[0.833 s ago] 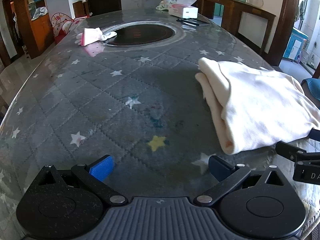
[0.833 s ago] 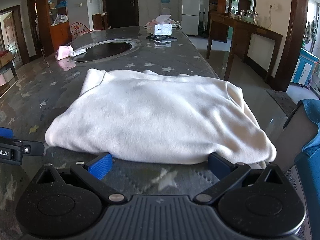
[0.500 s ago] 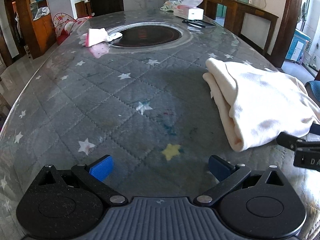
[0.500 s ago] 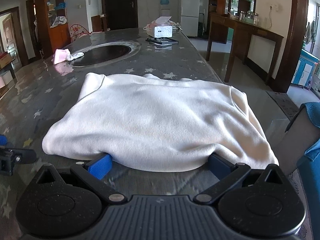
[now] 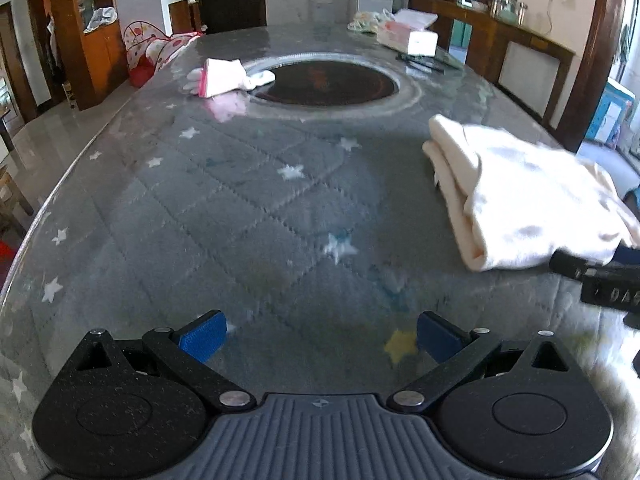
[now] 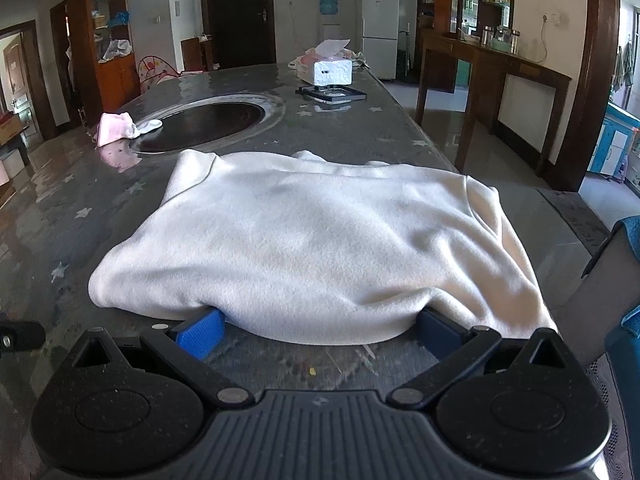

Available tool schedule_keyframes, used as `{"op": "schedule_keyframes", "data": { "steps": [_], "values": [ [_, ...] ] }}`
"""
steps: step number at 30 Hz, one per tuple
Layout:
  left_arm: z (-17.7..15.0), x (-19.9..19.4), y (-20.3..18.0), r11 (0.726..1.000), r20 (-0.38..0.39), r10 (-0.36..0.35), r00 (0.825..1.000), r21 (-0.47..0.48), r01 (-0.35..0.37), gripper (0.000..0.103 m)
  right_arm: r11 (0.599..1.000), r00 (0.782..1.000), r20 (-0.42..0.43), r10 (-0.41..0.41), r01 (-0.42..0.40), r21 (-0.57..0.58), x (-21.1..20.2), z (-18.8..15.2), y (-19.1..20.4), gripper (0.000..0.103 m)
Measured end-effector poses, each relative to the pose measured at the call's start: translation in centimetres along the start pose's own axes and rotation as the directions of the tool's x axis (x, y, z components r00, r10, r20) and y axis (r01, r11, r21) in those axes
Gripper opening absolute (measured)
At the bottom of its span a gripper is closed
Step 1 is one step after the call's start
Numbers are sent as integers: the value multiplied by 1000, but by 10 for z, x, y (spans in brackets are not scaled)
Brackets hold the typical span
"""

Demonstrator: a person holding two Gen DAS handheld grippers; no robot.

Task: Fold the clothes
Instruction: 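Move both grippers toward the folded cream cloth on the table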

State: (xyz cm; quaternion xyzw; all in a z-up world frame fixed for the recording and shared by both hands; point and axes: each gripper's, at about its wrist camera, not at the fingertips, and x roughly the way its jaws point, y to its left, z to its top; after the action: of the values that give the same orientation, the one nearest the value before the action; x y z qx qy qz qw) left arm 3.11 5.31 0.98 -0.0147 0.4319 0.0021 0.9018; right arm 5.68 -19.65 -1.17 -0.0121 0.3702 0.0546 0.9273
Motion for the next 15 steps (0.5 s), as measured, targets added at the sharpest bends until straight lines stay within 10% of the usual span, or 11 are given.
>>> {"op": "schedule_keyframes", "data": {
  "steps": [15],
  "values": [
    [35,2,-45,993,45,-94,995,71,90,103,996,997,65,45,-40,-78,-27,14,-11,102]
  ]
}}
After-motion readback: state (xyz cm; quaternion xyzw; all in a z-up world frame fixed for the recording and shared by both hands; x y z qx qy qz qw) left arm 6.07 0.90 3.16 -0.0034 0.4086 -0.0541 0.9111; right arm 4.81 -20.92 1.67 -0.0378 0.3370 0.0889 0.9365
